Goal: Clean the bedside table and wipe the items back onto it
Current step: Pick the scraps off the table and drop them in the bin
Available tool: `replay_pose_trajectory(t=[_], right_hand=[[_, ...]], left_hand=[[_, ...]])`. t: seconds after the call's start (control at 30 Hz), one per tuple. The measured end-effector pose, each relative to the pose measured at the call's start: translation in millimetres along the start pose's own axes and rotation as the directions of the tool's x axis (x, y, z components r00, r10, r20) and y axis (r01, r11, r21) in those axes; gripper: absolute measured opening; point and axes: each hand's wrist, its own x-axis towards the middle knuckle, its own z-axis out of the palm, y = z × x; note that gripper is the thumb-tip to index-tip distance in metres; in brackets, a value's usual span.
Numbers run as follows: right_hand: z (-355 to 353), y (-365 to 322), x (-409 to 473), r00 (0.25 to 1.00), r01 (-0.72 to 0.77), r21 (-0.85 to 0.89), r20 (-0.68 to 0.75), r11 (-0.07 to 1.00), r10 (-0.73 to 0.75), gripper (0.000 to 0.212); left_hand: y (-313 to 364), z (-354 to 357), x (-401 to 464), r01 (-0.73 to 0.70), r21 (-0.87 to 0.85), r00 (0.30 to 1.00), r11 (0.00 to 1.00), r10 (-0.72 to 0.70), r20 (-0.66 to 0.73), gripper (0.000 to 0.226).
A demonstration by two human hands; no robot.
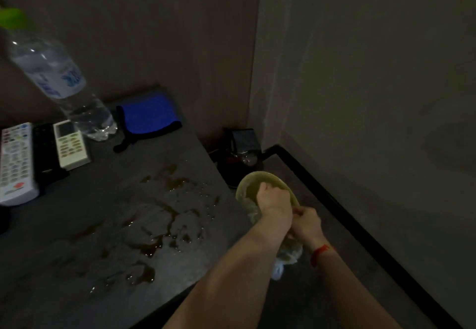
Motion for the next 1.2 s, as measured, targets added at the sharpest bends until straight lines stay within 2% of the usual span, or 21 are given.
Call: replay_pose_trajectory(t=[0.1, 0.27, 0.37, 0.5, 0.7, 0.87, 0.97, 1.07, 1.13, 1.2], right_hand=[[-1.1, 8.6, 0.8, 0.998, -0.017, 0.012, 0.058, 1.0, 0.017, 0.019], [-13.5, -1.9, -7.0, 0.991, 0.038, 0.049, 0.129, 0.998, -0.044, 0.024], [-16.0, -22.8, -15.0, 0.985, 0.113, 0.025, 0.127, 0.993, -0.115, 0.026], [-10.7, -63.1, -40.5, 0.95, 0.292, -0.024, 0.125, 0.956, -0.287, 0.019], [14.9, -122.2, -89.2, 0.863, 0.504, -0.125, 0.102, 0.854, -0.494, 0.027], [66.7, -163.8, -129.4, 0.793, 0.602, -0.096, 0.192, 0.793, -0.578, 0.023], [109.9, -186.0, -153.2, 0.737, 0.66, -0.087, 0.267, 0.746, -0.621, 0.022], [159.0, -205.5, -179.7, 0.697, 0.68, -0.065, 0.366, 0.73, -0.617, 0.024], [193.1, -215.2, -197.3, 0.685, 0.676, -0.074, 0.431, 0.733, -0.588, 0.026], [224.1, -220.4, -214.1, 0.676, 0.669, -0.098, 0.493, 0.737, -0.548, 0.029]], left_hand=[[1.0, 7.7, 1.5, -0.001, -0.021, 0.999, 1.0, 0.002, 0.037, 0.032], [-2.1, -7.5, -6.2, -0.031, -0.064, 0.998, 0.997, 0.027, -0.063, 0.031], [-12.3, -26.9, -14.6, -0.058, -0.113, 0.989, 0.992, 0.041, -0.144, 0.028], [-33.3, -46.1, -36.0, -0.078, -0.219, 0.962, 0.973, 0.016, -0.274, 0.029], [-88.8, -66.2, -87.8, -0.094, -0.466, 0.888, 0.88, -0.137, -0.438, 0.027], [-152.5, -73.4, -136.4, -0.007, -0.55, 0.836, 0.835, -0.298, -0.461, 0.031], [-201.2, -72.2, -167.4, 0.074, -0.643, 0.802, 0.762, -0.429, -0.416, 0.037], [-258.1, -62.3, -198.0, 0.154, -0.764, 0.717, 0.627, -0.603, -0.35, 0.037], [-297.3, -54.9, -221.0, 0.227, -0.826, 0.605, 0.515, -0.74, -0.295, 0.037], [-335.9, -45.8, -243.2, 0.332, -0.831, 0.497, 0.447, -0.831, -0.249, 0.039]])
